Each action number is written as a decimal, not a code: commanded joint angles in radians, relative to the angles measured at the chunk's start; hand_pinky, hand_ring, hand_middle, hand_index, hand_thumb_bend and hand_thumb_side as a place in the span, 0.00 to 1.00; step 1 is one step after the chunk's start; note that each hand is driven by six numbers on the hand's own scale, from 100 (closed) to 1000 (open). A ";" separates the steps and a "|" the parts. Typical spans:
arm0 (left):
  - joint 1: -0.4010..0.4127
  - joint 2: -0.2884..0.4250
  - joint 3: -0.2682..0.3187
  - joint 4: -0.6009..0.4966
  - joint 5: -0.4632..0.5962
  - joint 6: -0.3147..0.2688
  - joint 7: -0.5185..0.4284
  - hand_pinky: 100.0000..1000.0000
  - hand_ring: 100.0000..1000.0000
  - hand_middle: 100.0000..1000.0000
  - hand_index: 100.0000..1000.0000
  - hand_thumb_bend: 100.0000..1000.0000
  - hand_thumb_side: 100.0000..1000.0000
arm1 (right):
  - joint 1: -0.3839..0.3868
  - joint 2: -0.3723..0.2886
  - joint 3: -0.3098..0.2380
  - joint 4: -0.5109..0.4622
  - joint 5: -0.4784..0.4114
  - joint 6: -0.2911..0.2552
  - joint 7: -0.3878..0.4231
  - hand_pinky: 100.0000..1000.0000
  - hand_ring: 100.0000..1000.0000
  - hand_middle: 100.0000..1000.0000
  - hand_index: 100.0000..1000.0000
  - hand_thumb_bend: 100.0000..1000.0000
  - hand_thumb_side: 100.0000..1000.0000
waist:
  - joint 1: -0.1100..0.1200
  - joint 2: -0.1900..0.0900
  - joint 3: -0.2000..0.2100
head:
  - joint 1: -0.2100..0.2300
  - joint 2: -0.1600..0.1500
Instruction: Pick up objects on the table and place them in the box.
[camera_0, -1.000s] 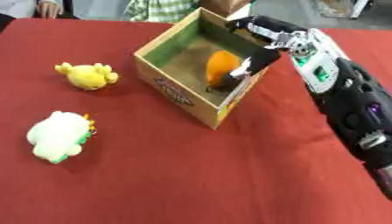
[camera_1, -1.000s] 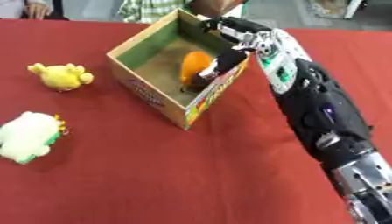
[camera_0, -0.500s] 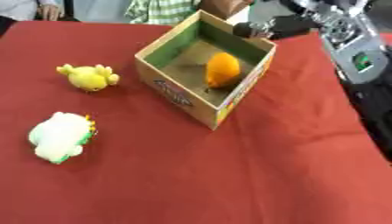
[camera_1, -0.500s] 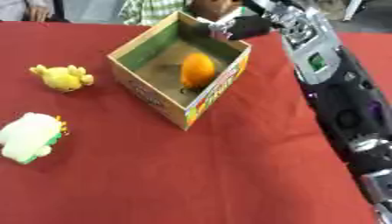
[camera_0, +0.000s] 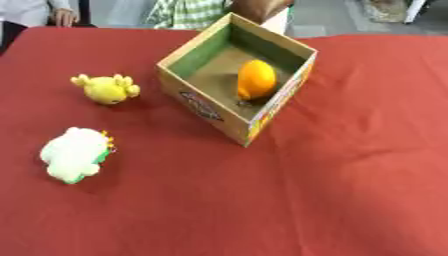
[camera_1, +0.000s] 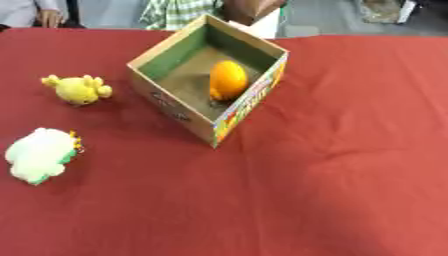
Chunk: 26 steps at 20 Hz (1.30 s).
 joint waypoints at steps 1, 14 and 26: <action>-0.017 0.046 -0.001 -0.014 -0.019 0.009 -0.009 0.43 0.50 0.60 0.66 0.00 0.38 | 0.007 -0.061 -0.031 -0.062 -0.048 0.000 -0.049 0.85 0.85 0.72 0.93 0.33 0.82 | 0.002 -0.021 0.000 | 0.007 0.005; -0.051 0.257 -0.173 -0.005 -0.152 0.099 -0.140 0.54 0.64 0.76 0.87 0.00 0.56 | 0.222 -0.049 -0.136 -0.066 -0.118 -0.101 -0.137 0.85 0.83 0.69 0.91 0.24 0.82 | 0.019 -0.039 -0.062 | 0.033 0.022; -0.042 0.396 -0.356 0.153 -0.320 0.138 -0.312 0.66 0.78 0.87 0.99 0.33 1.00 | 0.297 -0.017 -0.163 -0.066 -0.126 -0.157 -0.146 0.86 0.83 0.68 0.91 0.24 0.81 | 0.013 -0.030 -0.087 | 0.062 0.025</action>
